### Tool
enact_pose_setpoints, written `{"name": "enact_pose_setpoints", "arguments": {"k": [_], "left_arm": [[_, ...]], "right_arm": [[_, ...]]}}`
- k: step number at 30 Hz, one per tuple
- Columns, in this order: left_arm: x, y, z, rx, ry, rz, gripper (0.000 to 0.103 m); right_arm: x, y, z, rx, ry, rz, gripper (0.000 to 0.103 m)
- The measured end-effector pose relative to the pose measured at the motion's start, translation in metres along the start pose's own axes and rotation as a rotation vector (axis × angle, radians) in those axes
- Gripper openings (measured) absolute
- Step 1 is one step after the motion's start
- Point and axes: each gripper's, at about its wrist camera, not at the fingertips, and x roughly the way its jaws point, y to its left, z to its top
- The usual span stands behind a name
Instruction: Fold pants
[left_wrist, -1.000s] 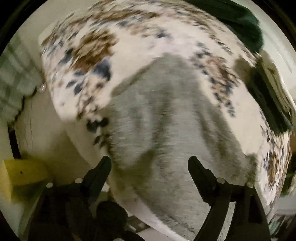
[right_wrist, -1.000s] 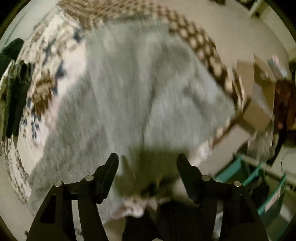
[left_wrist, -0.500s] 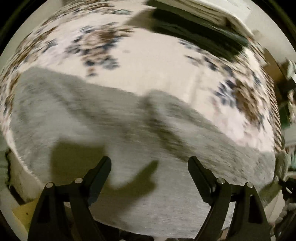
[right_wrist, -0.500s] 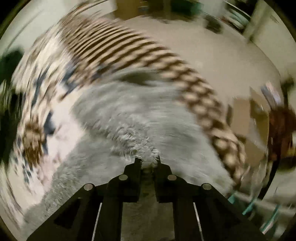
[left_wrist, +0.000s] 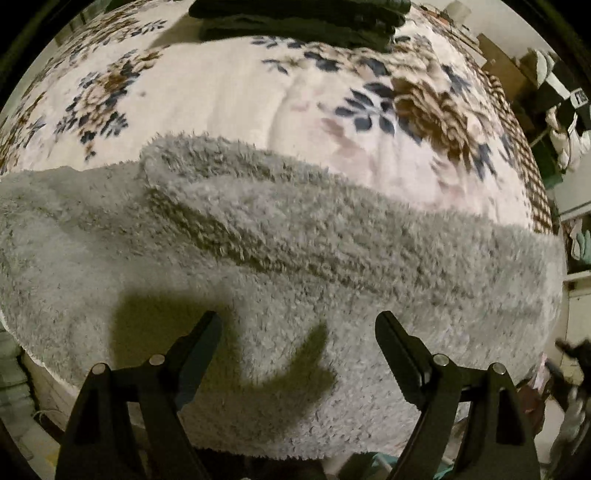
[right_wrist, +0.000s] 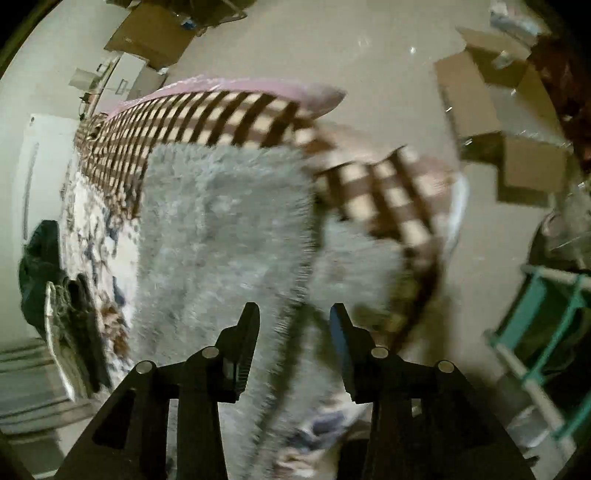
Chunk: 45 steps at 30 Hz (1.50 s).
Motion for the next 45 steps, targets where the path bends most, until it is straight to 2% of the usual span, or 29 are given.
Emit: {"name": "enact_pose_setpoints", "arguments": {"k": [1, 3, 4, 5, 8, 10, 13, 15, 17, 18, 19, 20, 26, 31, 34, 36, 39, 41, 42, 43, 45], "left_arm": [[0.003, 0.000, -0.001, 0.004, 0.011, 0.006, 0.084], [0.007, 0.001, -0.003, 0.012, 0.021, 0.014, 0.084], [0.007, 0.002, -0.004, 0.016, 0.026, 0.017, 0.084], [0.007, 0.003, -0.006, 0.018, 0.031, 0.016, 0.084], [0.005, 0.005, -0.011, 0.023, 0.035, 0.011, 0.084], [0.003, 0.008, -0.014, 0.022, 0.046, 0.005, 0.084], [-0.002, 0.017, -0.021, 0.009, 0.055, -0.002, 0.084], [-0.005, 0.026, -0.024, -0.006, 0.056, 0.001, 0.084], [-0.009, 0.038, -0.026, -0.031, 0.060, 0.001, 0.084], [-0.011, 0.046, -0.028, -0.051, 0.061, 0.002, 0.084], [-0.015, 0.056, -0.029, -0.073, 0.056, -0.001, 0.084], [-0.019, 0.064, -0.029, -0.090, 0.050, -0.001, 0.084], [-0.061, 0.147, -0.033, -0.235, -0.040, 0.032, 0.084], [-0.077, 0.227, -0.026, -0.353, -0.109, 0.121, 0.084], [-0.077, 0.281, -0.024, -0.411, -0.123, 0.164, 0.084], [-0.071, 0.315, -0.024, -0.453, -0.118, 0.149, 0.084], [-0.053, 0.356, -0.026, -0.525, -0.104, 0.080, 0.084], [-0.044, 0.366, -0.025, -0.539, -0.111, 0.048, 0.064], [-0.040, 0.370, -0.026, -0.535, -0.118, 0.017, 0.030], [-0.038, 0.371, -0.025, -0.531, -0.117, 0.003, 0.020], [-0.042, 0.373, -0.027, -0.522, -0.145, -0.034, 0.017]], "right_arm": [[0.016, 0.005, 0.003, -0.003, 0.020, 0.005, 0.049], [0.042, 0.011, 0.002, 0.033, 0.070, 0.016, 0.049], [0.050, 0.012, 0.001, 0.041, 0.089, 0.031, 0.034], [0.050, 0.016, -0.002, 0.034, 0.077, 0.037, 0.004], [0.019, 0.029, -0.014, -0.042, -0.043, 0.000, 0.004], [-0.004, 0.026, -0.020, -0.045, -0.080, -0.017, 0.004], [-0.015, 0.012, -0.025, -0.006, -0.058, -0.076, 0.004], [0.000, -0.007, -0.025, 0.014, 0.031, -0.097, 0.005], [0.014, -0.019, -0.026, 0.055, 0.098, -0.092, 0.024], [0.015, -0.021, -0.029, 0.057, 0.101, -0.092, 0.031], [0.014, -0.020, -0.033, 0.052, 0.092, -0.082, 0.046], [0.013, -0.016, -0.039, 0.039, 0.083, -0.069, 0.055], [0.031, 0.038, -0.126, -0.137, 0.207, -0.050, 0.056], [0.075, 0.103, -0.241, -0.266, 0.371, -0.008, 0.056], [0.102, 0.127, -0.303, -0.270, 0.452, -0.008, 0.056], [0.114, 0.134, -0.333, -0.262, 0.478, -0.019, 0.056], [0.134, 0.142, -0.370, -0.228, 0.481, -0.038, 0.056], [0.143, 0.146, -0.386, -0.210, 0.457, -0.033, 0.056], [0.151, 0.154, -0.390, -0.208, 0.434, -0.028, 0.056], [0.154, 0.158, -0.394, -0.216, 0.408, -0.032, 0.053], [0.161, 0.168, -0.398, -0.224, 0.370, -0.041, 0.015]]}}
